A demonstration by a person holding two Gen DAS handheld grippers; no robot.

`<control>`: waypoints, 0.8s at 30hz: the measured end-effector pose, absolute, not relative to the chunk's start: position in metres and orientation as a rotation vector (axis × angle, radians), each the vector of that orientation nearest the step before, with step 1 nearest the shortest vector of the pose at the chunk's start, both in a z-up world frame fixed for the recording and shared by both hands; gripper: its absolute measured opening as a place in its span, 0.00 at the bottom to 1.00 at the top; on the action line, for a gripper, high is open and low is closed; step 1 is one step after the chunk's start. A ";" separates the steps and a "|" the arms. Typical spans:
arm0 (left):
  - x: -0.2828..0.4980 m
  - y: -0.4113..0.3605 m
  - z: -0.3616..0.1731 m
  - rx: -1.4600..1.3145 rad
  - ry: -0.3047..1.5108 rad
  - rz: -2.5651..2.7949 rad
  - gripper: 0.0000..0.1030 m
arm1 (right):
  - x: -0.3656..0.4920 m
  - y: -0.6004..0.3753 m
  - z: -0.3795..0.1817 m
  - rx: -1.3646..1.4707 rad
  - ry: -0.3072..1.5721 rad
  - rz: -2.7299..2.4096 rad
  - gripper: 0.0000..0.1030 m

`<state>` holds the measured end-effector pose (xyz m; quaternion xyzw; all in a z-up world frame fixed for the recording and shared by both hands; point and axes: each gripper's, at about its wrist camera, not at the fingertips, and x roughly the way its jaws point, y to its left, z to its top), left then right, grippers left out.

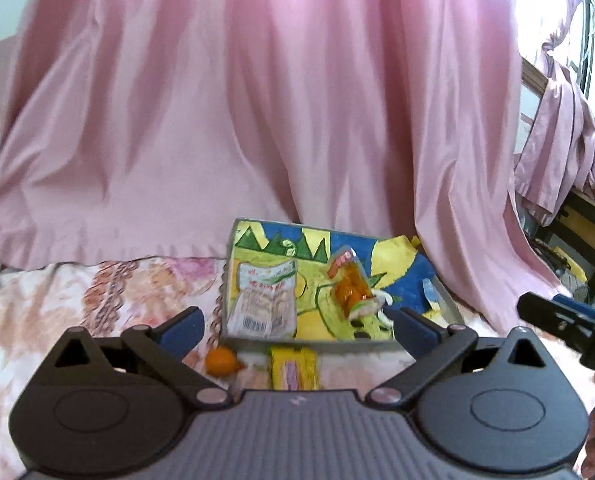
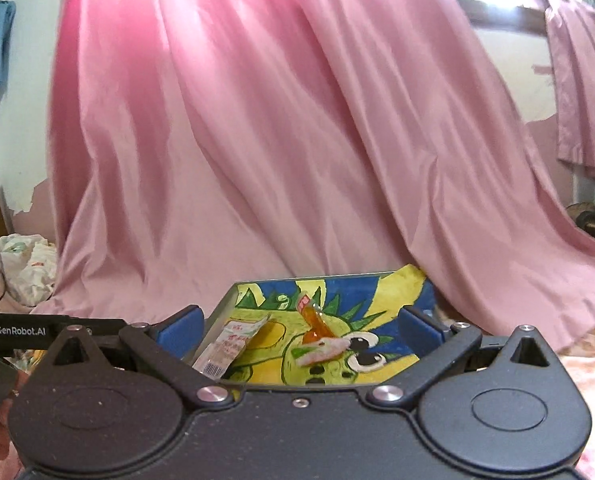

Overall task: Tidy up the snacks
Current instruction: 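Open both grippers to release the snacks and pull back, then move both tools back toward the remaining snacks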

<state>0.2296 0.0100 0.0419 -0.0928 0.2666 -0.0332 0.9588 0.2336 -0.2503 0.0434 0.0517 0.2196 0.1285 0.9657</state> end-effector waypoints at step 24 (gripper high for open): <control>0.083 -0.001 -0.009 -0.079 0.659 -0.107 1.00 | 0.068 -0.248 0.023 0.085 0.613 0.128 0.99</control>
